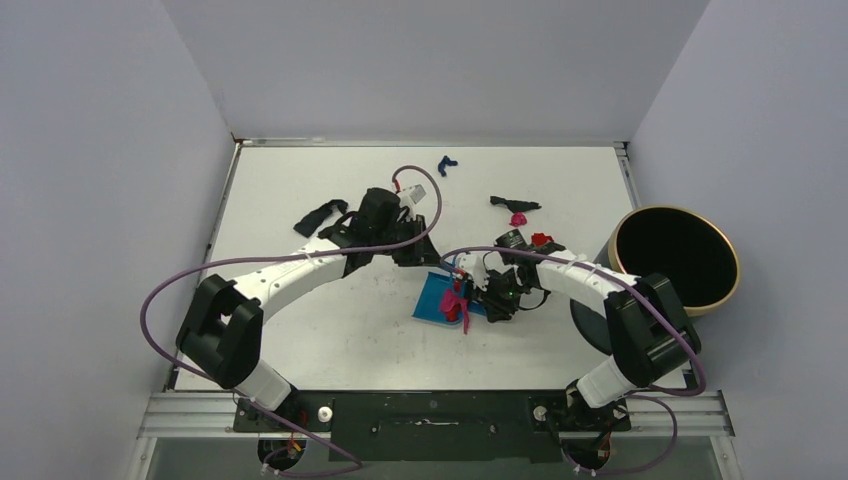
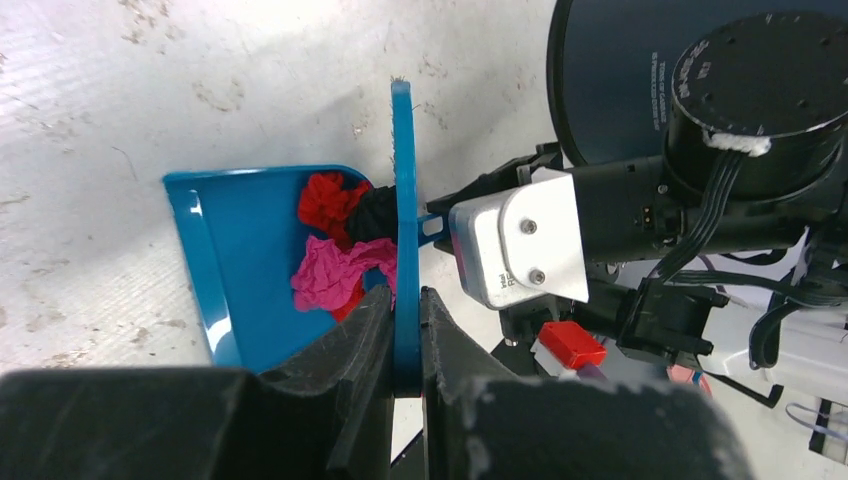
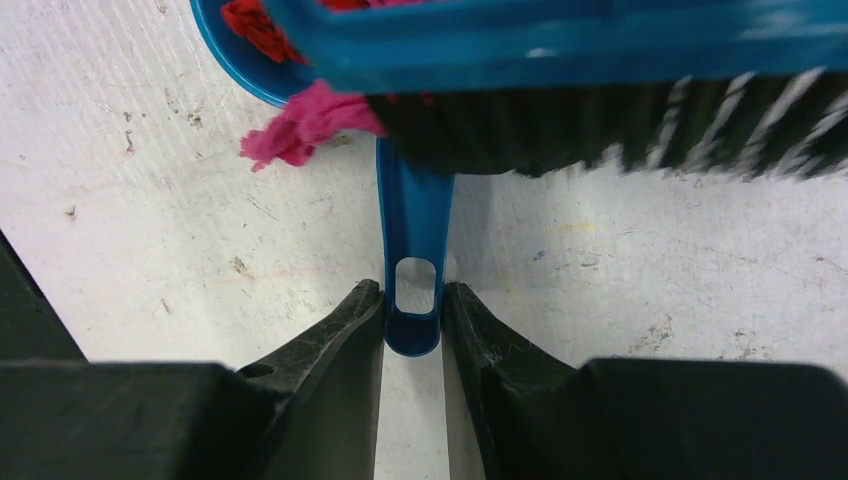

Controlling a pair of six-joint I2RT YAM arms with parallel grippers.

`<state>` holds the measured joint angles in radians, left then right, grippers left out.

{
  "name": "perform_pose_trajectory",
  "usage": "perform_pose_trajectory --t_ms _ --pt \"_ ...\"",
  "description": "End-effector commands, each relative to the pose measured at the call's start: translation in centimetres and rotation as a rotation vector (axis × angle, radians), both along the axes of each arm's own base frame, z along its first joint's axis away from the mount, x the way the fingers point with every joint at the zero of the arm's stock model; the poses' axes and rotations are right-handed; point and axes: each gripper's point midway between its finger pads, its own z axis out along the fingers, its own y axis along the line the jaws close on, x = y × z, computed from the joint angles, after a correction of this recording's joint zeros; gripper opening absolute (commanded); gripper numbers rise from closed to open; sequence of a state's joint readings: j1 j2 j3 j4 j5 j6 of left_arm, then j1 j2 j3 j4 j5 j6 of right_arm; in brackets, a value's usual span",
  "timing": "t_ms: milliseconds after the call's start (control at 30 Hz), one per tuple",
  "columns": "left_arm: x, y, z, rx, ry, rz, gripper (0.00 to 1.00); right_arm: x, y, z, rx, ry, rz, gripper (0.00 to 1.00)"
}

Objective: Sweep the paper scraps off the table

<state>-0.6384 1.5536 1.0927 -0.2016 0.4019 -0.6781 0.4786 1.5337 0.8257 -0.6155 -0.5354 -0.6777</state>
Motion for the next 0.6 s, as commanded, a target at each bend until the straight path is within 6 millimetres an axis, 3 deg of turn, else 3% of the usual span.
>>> perform_pose_trajectory --t_ms 0,367,567 --pt "0.0 -1.3 1.6 -0.050 -0.040 -0.033 0.00 0.8 0.8 1.6 0.047 -0.021 0.008 0.08" --pt "-0.8 1.4 -0.1 0.077 -0.049 -0.019 0.00 0.9 0.5 2.3 0.035 -0.035 -0.003 0.08" --pt "-0.4 2.4 0.3 0.094 -0.068 0.006 0.00 0.7 0.3 2.4 0.029 -0.035 -0.005 0.08"
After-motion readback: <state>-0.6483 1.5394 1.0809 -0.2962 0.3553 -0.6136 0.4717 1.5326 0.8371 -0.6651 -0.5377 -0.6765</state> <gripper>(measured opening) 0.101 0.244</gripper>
